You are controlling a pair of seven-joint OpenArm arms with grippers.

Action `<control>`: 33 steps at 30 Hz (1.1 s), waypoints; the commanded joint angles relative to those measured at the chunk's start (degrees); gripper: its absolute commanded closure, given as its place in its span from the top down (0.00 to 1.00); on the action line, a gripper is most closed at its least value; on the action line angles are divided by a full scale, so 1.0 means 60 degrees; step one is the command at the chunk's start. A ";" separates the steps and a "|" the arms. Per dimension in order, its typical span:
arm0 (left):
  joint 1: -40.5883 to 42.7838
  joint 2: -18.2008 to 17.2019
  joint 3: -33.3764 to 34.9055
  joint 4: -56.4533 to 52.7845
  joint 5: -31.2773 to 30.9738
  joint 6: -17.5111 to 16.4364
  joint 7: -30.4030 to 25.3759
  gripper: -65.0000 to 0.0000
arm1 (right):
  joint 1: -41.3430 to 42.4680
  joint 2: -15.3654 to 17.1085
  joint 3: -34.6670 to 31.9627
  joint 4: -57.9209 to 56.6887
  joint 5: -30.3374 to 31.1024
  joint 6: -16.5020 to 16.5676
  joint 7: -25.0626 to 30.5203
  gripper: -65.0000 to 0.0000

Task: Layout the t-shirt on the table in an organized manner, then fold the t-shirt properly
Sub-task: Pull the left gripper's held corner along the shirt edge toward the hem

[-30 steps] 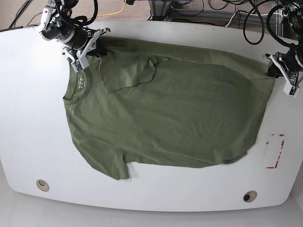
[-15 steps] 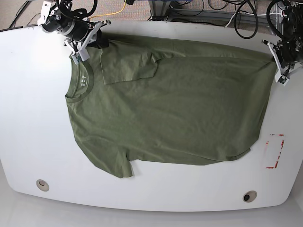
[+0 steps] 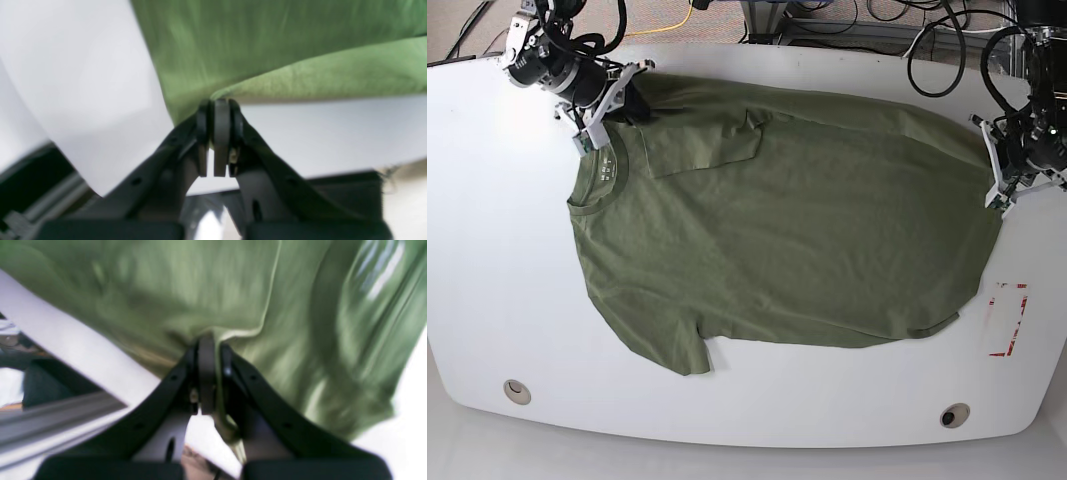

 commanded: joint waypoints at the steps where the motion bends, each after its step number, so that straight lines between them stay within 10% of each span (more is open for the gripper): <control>1: -0.0467 -0.0193 0.0389 0.0129 0.0405 0.0008 -0.0034 0.00 | 0.0202 0.0078 0.0039 0.0205 0.0106 0.0017 0.0156 0.00; 20: -0.2108 -0.0486 0.2089 -0.0472 0.1782 -0.0036 -0.0093 0.00 | 0.1169 0.0562 0.0039 0.0175 0.0092 0.0017 0.0141 0.00; 33: -0.2987 -0.0428 0.2089 -0.2127 0.1840 -0.1443 -0.0312 0.00 | 0.1520 0.0869 0.0713 0.0161 0.0092 0.0017 0.0097 0.00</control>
